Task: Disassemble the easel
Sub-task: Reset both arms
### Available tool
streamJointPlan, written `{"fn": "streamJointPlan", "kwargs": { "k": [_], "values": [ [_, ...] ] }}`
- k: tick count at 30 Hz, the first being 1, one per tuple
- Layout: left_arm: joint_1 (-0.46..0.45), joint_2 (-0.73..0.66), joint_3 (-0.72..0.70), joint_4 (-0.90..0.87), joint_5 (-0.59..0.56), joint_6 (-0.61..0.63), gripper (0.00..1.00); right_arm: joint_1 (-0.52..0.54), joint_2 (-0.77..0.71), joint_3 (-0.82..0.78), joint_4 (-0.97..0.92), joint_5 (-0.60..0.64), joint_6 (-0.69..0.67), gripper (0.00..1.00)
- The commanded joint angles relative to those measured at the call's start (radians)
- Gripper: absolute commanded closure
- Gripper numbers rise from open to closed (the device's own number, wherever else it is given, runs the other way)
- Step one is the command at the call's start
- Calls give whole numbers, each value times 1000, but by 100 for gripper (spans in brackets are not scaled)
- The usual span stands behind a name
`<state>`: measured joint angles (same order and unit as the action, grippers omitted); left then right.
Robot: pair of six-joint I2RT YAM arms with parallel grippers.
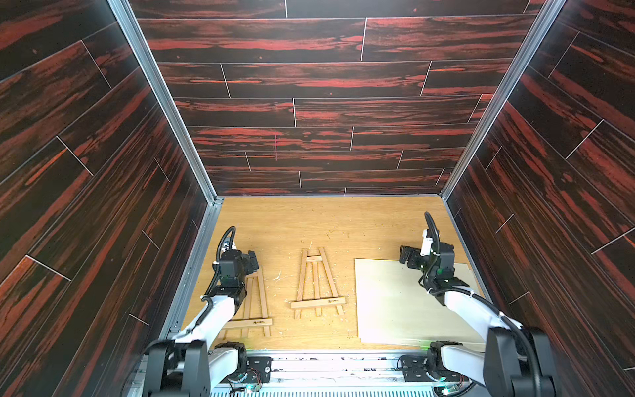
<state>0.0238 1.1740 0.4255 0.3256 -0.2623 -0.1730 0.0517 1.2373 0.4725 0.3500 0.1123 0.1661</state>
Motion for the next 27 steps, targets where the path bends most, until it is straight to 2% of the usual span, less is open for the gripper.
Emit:
{"fn": "streamJointPlan", "kwargs": {
  "k": [1,6,9,12,16,19,27],
  "values": [
    [13,57,6,134,10,42,0,-22,50,-62,262,-22,-77,1],
    [17,162,-2,282,3,43,0,-49,144,-149,558,-71,-107,1],
    [18,215,-8,366,-3,39,0,-57,165,-121,525,-73,-125,1],
    [19,266,-14,436,-3,38,0,-81,176,-144,611,-86,-144,1],
    [19,326,-34,523,-17,28,0,-143,261,-238,880,-131,-98,1],
    [21,360,-39,560,-27,22,0,-145,353,-303,1101,-152,-103,1],
    [21,360,-30,541,-17,28,0,-145,343,-311,1099,-129,-100,1]
  ]
}}
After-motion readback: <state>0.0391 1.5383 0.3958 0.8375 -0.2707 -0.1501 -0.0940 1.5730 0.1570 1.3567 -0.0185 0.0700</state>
